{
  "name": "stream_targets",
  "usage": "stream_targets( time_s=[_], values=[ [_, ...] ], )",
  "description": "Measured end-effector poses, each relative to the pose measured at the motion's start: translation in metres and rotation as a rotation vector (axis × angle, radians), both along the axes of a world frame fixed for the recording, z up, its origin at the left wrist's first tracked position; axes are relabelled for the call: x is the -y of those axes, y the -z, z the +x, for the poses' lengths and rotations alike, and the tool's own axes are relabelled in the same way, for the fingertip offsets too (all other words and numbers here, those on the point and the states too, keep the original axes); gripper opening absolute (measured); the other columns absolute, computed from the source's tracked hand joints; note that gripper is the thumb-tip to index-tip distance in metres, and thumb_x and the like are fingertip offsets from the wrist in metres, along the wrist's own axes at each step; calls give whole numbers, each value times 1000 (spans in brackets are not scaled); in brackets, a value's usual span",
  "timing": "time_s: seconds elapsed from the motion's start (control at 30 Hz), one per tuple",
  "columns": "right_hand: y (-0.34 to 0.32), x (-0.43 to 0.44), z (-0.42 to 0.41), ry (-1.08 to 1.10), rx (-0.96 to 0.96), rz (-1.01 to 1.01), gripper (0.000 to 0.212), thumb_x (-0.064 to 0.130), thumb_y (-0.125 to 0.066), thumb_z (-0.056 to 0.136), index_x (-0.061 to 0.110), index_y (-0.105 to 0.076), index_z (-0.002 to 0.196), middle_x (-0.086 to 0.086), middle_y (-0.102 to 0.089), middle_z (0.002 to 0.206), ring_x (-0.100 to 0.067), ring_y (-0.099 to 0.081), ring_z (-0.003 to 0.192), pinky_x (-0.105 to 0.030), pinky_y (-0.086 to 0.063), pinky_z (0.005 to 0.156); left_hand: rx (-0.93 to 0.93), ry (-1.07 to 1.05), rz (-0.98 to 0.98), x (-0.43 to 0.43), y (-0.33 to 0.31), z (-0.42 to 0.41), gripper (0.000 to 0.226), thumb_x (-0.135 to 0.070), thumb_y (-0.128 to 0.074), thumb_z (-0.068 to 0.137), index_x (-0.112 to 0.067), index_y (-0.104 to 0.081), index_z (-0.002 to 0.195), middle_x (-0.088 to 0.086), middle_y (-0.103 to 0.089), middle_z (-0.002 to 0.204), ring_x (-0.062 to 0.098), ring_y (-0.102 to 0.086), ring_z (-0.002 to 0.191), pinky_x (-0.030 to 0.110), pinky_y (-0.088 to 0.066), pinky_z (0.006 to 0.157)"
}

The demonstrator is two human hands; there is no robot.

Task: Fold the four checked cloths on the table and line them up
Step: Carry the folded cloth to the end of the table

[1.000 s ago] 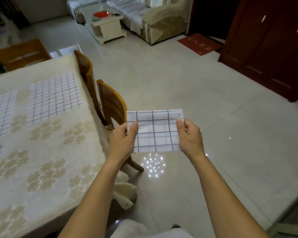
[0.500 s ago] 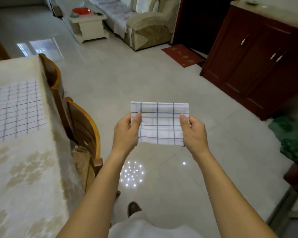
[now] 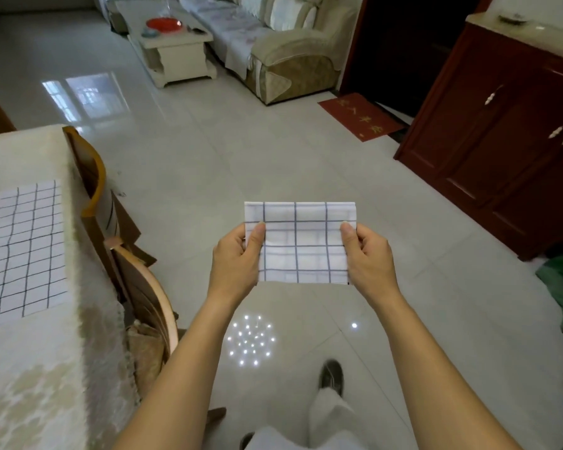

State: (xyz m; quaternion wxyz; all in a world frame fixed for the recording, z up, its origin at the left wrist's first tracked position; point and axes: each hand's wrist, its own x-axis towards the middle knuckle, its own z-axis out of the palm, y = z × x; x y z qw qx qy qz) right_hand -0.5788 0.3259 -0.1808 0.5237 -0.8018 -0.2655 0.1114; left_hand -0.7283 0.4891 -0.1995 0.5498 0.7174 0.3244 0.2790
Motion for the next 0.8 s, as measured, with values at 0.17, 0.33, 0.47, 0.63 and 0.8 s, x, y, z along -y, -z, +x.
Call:
stream_targets(
  time_s=[0.17, 0.33, 0.47, 0.63, 0.8],
  values=[
    [17, -67, 57, -95, -36, 50, 47, 35, -50, 104, -3, -54, 77, -12, -51, 63, -17, -46, 57, -29, -38, 51, -79, -91, 43, -48, 6, 41, 36, -45, -48, 105, -17, -68, 92, 2, -73, 82, 20, -71, 76, 44, -60, 62],
    [27, -148, 124, -256, -159, 83, 51, 38, -49, 105, -4, -46, 77, -3, -42, 66, -14, -40, 62, -30, -33, 57, -130, -252, 86, -95, -7, 88, 33, -38, -48, 106, -20, -68, 87, -2, -72, 77, 11, -69, 69, 21, -51, 52],
    [13, -207, 170, -378, -193, 97, 49, 39, -49, 104, -4, -49, 80, -3, -46, 66, -14, -44, 61, -31, -36, 57, -141, -384, 113, -130, -28, 122, 36, -37, -48, 107, -13, -71, 90, 0, -75, 84, 13, -71, 79, 35, -56, 70],
    [17, -268, 193, -493, -213, 98, 57, 48, -50, 100, -5, -47, 82, -7, -43, 68, -18, -40, 63, -32, -34, 57, -152, -510, 112, -168, -24, 139, 39, -38, -48, 107, -10, -71, 92, 1, -75, 87, 14, -71, 83, 37, -57, 73],
    [27, -335, 199, -611, -209, 56, 50, 37, -50, 104, -3, -40, 75, -5, -37, 65, -18, -35, 60, -29, -30, 53, -199, -600, 85, -218, -11, 139, 37, -39, -47, 107, -16, -71, 91, -6, -75, 84, 4, -69, 79, 13, -49, 63]
  ],
)
